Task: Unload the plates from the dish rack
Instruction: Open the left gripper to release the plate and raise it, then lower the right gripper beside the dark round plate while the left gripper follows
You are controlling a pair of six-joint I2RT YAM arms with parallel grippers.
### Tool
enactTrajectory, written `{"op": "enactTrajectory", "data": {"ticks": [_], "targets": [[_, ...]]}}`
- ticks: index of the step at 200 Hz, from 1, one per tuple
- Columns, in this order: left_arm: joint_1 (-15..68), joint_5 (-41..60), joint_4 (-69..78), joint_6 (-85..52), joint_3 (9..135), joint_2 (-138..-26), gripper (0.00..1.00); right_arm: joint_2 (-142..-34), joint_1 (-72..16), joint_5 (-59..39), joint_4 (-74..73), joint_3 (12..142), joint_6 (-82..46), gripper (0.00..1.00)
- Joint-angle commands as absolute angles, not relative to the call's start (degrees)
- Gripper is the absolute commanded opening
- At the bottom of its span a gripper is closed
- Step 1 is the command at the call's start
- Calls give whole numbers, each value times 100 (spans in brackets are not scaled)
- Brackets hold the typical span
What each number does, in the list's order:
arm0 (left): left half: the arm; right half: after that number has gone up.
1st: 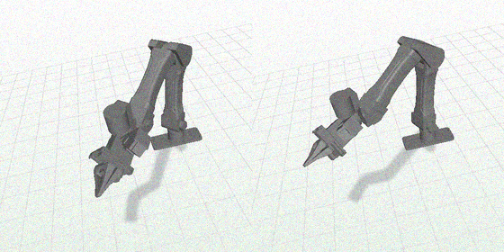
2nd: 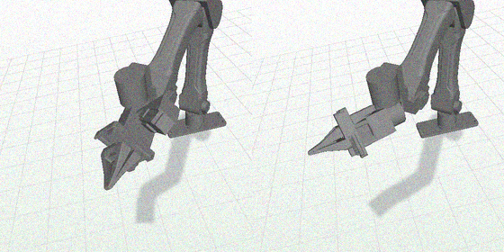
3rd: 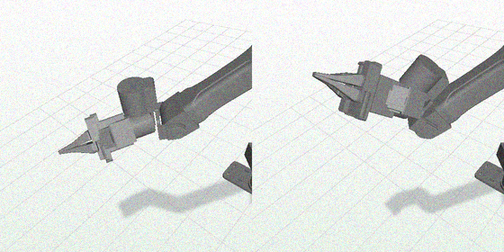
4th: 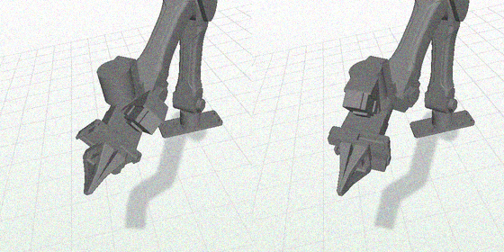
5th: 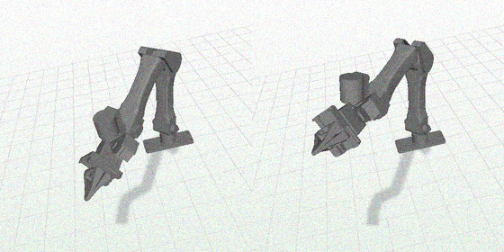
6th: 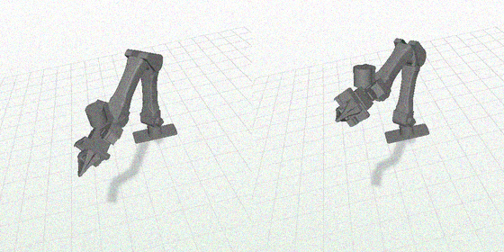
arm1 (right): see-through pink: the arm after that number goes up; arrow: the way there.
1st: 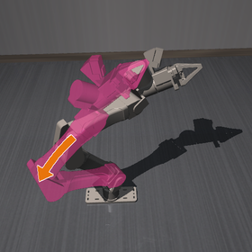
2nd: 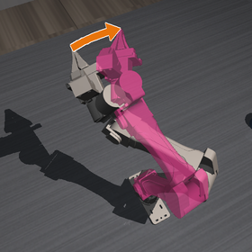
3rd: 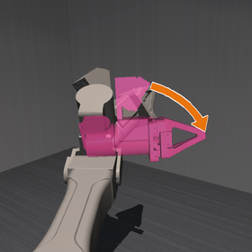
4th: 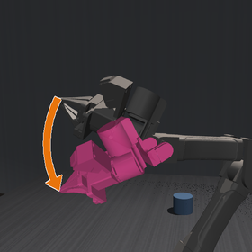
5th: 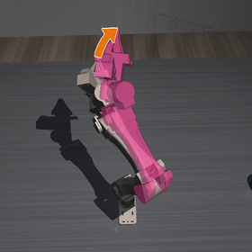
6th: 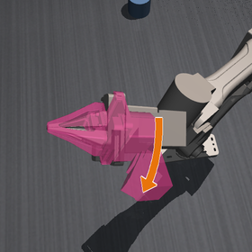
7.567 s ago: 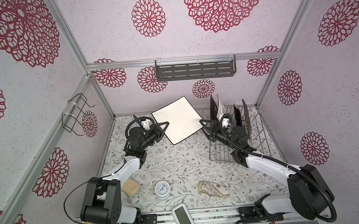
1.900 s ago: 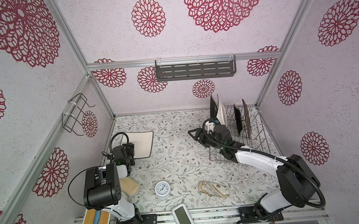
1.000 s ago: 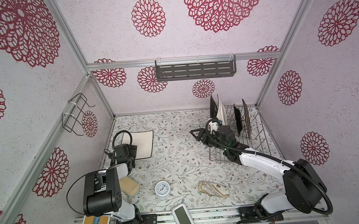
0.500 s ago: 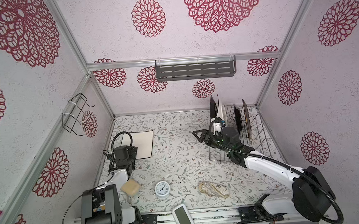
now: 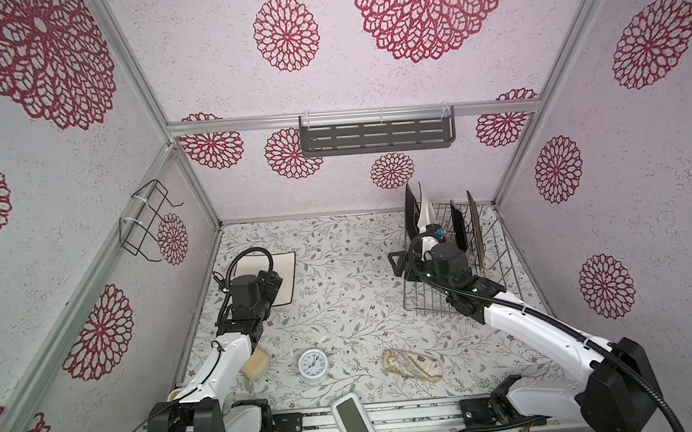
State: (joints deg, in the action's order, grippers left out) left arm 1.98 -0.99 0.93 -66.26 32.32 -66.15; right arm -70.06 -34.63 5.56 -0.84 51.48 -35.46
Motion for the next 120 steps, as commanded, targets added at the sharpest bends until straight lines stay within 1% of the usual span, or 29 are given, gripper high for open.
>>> {"op": "enactTrajectory", "data": {"ticks": [1, 54, 97, 120], "targets": [[367, -57, 79, -6390, 3394, -6521, 97, -6859, -3445, 1768, 629, 5472, -2755, 84], [879, 126, 534, -6324, 3591, -6768, 97, -7264, -3438, 3116, 1371, 5765, -2185, 83], [1176, 343, 824, -6275, 3820, -7171, 97, -7886, -3437, 3691, 1544, 6022, -2096, 81], [1203, 489, 1010, -6309, 3817, -7304, 97, -8136, -3437, 3947, 1510, 6141, -2092, 76]]}}
